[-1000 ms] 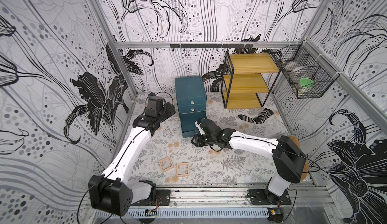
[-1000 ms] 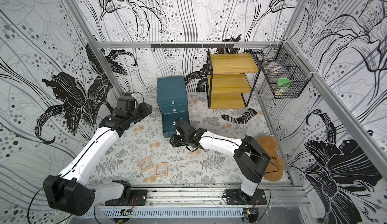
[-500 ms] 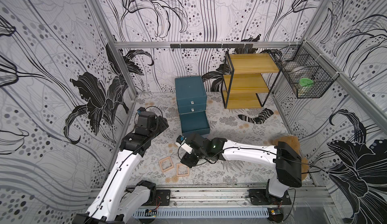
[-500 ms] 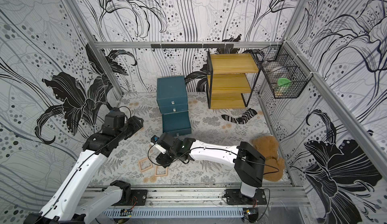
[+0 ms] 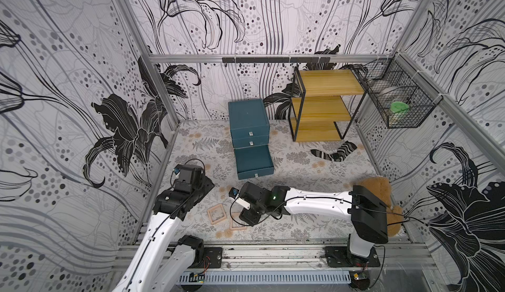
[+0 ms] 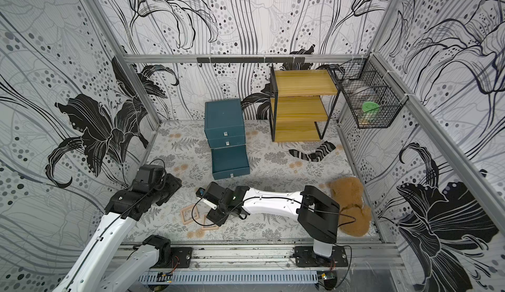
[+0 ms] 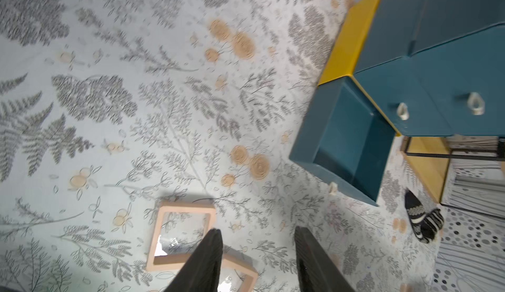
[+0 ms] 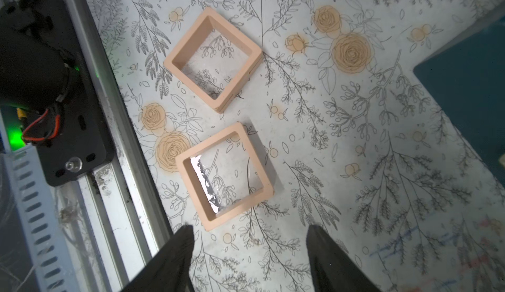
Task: Place the brooch boxes into the drawer by color
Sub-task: Pick up the brooch box from the center of the board.
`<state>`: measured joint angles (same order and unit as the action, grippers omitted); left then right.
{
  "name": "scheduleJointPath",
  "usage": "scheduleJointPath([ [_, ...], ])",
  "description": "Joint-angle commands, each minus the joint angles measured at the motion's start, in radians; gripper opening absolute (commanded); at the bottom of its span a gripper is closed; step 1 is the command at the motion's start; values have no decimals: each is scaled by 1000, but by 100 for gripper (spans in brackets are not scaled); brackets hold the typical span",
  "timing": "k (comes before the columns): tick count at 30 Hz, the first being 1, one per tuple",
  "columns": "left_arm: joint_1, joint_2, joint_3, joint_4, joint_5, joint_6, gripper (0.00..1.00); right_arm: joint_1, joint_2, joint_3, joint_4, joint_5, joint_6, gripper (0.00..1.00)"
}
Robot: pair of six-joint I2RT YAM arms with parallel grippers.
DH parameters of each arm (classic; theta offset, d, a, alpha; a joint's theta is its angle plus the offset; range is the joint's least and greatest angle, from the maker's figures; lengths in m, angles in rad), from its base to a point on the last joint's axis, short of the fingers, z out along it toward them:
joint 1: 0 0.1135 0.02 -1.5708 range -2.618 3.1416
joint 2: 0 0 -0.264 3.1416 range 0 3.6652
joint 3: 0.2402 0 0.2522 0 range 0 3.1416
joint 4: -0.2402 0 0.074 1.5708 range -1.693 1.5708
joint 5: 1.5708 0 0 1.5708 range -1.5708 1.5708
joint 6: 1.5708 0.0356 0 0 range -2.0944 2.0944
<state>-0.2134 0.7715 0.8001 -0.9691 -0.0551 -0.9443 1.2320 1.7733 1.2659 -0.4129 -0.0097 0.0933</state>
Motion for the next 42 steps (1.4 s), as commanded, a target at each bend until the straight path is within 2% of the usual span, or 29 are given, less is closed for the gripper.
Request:
scheduleJointPath([
  [1,-4,-40,-84,-55,31,-83,48,2,-72,-31,9,19,30,70],
  [5,-26,-51,-160,-46,51,-131,52,1,-99,-52,8,14,53,69],
  [9,-94,-19,-219,-15,53,-172,63,2,-164,-81,17,11,77,68],
  [14,-207,54,-262,2,3,-229,72,2,-200,-100,24,11,100,68],
  [17,-228,67,-286,37,-10,-228,82,2,-214,-104,28,-4,112,69],
  [19,-233,85,-301,60,-9,-216,86,2,-220,-105,24,-13,121,70],
  [29,-287,173,-302,113,-51,-194,92,-19,-258,-139,45,-45,167,70],
  [42,-374,304,-277,109,-128,-204,91,-76,-273,-157,71,-84,183,71],
])
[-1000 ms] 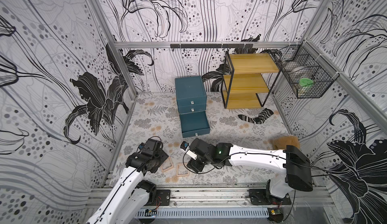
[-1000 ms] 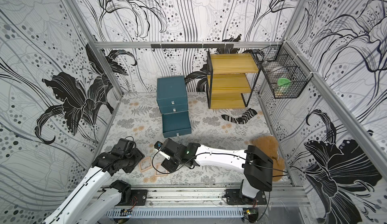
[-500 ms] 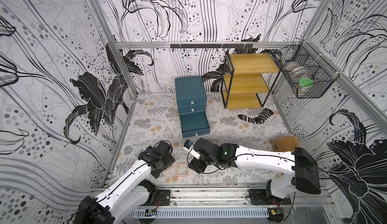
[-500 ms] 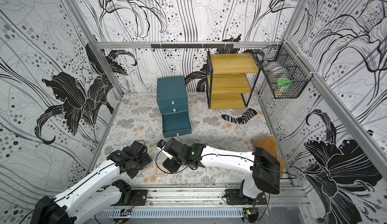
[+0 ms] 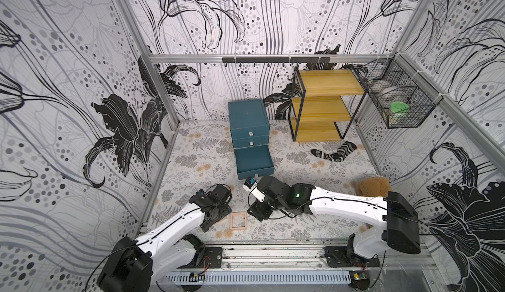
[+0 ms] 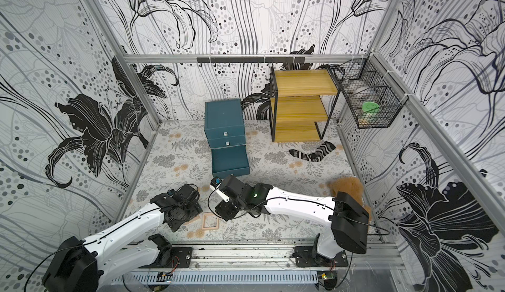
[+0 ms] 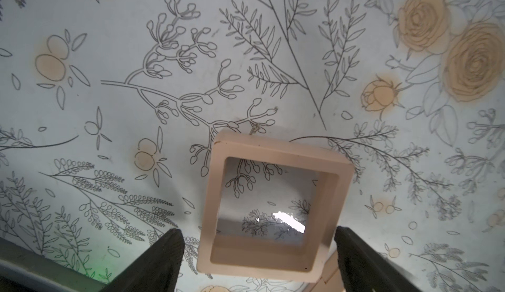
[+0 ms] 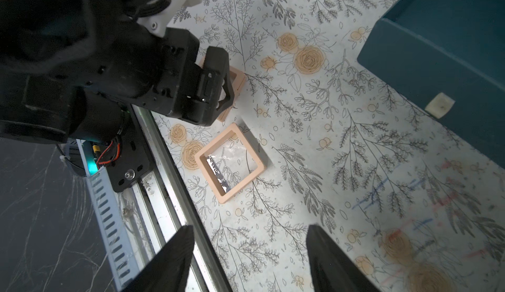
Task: Place the brooch boxes into the drawer by color
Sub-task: Pick up the brooch box from the center of the board.
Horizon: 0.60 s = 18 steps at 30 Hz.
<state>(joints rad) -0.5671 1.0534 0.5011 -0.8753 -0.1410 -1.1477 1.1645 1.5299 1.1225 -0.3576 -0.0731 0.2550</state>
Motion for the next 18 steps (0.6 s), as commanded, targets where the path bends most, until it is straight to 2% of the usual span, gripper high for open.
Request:
scheduleJointPath([
  [1,-33,30,20,25,-45,-5,91,-11,-30,-15,18,-23,23,71],
  [7,-55,67,20,74,-49,-12,86,-20,-30,-20,24,-33,29,71],
  [18,-74,81,47,76,-63,-2,63,-66,-52,-64,54,-58,66,70],
])
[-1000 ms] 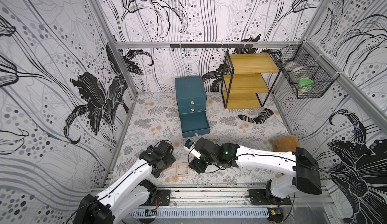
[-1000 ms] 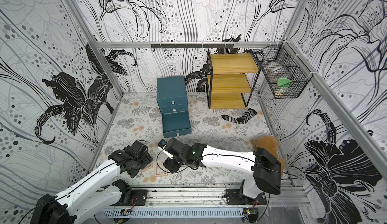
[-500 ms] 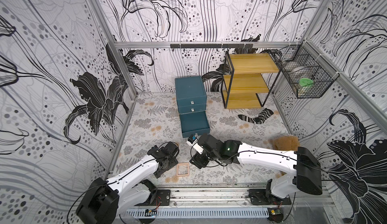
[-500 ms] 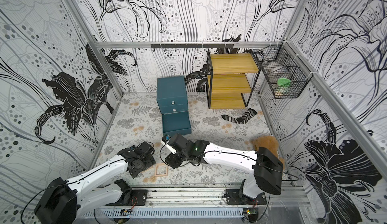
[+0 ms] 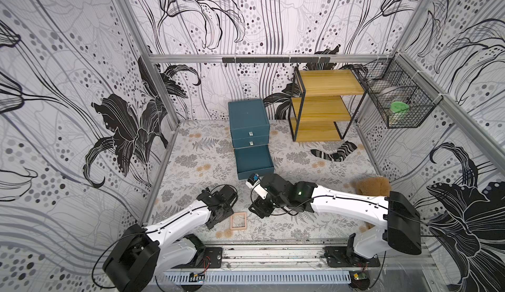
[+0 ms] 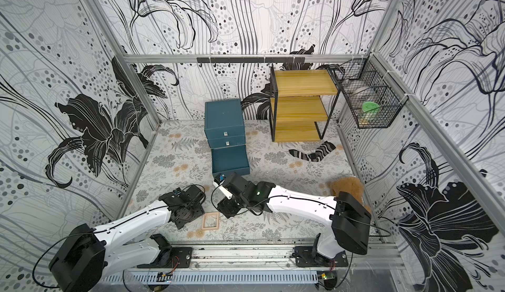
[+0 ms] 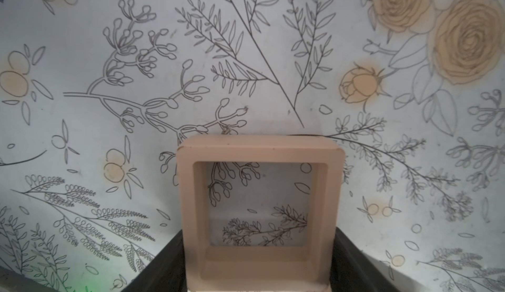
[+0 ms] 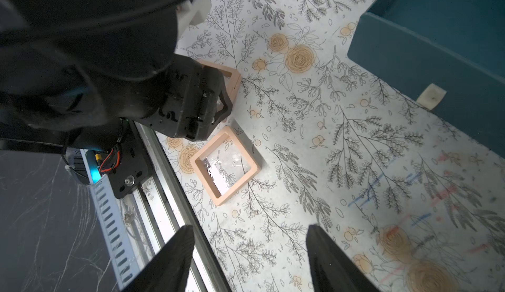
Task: Place the brooch boxes into the drawer by color
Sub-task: Pick up the brooch box from the center of the board, then place the brooch box in the drawer.
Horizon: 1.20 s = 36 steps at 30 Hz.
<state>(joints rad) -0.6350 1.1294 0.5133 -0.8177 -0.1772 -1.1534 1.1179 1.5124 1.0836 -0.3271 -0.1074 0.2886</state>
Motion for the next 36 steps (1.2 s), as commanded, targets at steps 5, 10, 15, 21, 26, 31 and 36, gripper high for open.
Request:
scheduleJointPath([
  [5,-11,9,96,-25,-47,34,59,-75,-60,-37,49,-47,66,69],
  [10,-11,25,234,-93,-68,105,58,-146,-105,-52,69,-26,126,66],
  [15,-11,109,418,-123,-52,192,57,-225,-153,-43,60,28,189,64],
  [21,-10,265,637,-121,-27,266,55,-313,-172,-13,30,73,244,63],
  [26,-10,400,798,-105,-30,309,55,-343,-186,8,2,106,263,62],
  [31,-11,534,916,-82,-25,337,55,-365,-211,0,-2,97,282,62],
  [36,-11,638,1003,-56,-28,346,55,-370,-240,5,-16,133,298,62],
])
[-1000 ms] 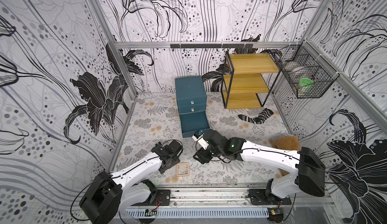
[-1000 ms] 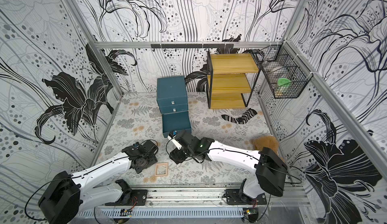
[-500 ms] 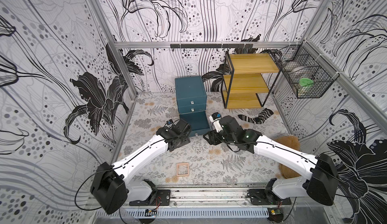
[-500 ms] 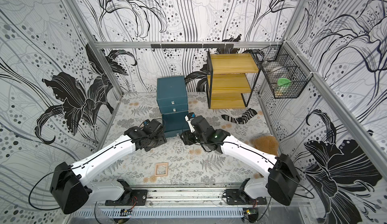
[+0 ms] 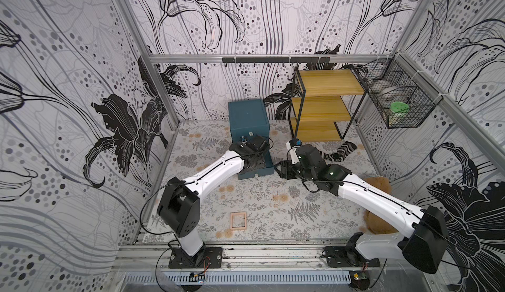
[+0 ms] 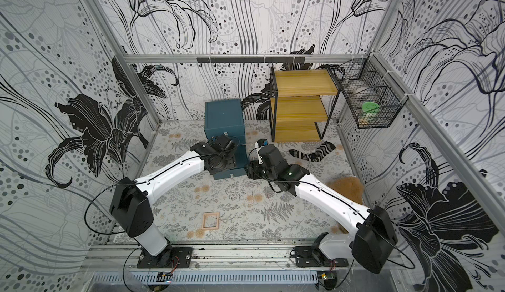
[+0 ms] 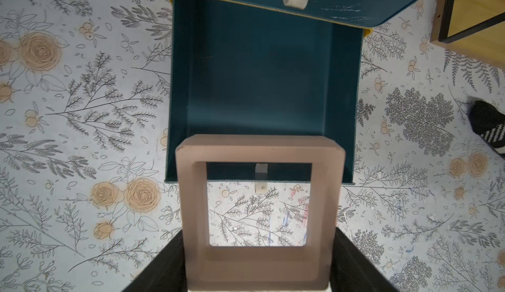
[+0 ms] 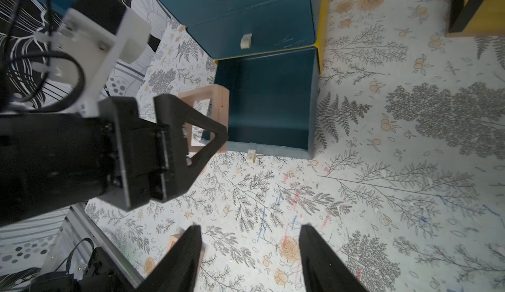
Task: Place the brooch boxes into the drawer by color
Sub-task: Place the brooch box in the drawer.
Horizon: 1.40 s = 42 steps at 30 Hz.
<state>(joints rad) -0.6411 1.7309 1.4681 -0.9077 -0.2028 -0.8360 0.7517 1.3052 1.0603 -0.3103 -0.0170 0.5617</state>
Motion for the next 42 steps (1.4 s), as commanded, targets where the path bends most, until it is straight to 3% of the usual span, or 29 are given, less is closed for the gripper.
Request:
scheduleJointPath([
  [1,-4,58,65,40,-3,29,55,-5,-41,29,-35,54,29,62],
  [18,-5,309,241,94,13,38,55,-9,-185,-46,-89,110,69,62],
  [42,-5,407,267,93,20,47,60,-9,-171,-28,-137,140,86,57],
])
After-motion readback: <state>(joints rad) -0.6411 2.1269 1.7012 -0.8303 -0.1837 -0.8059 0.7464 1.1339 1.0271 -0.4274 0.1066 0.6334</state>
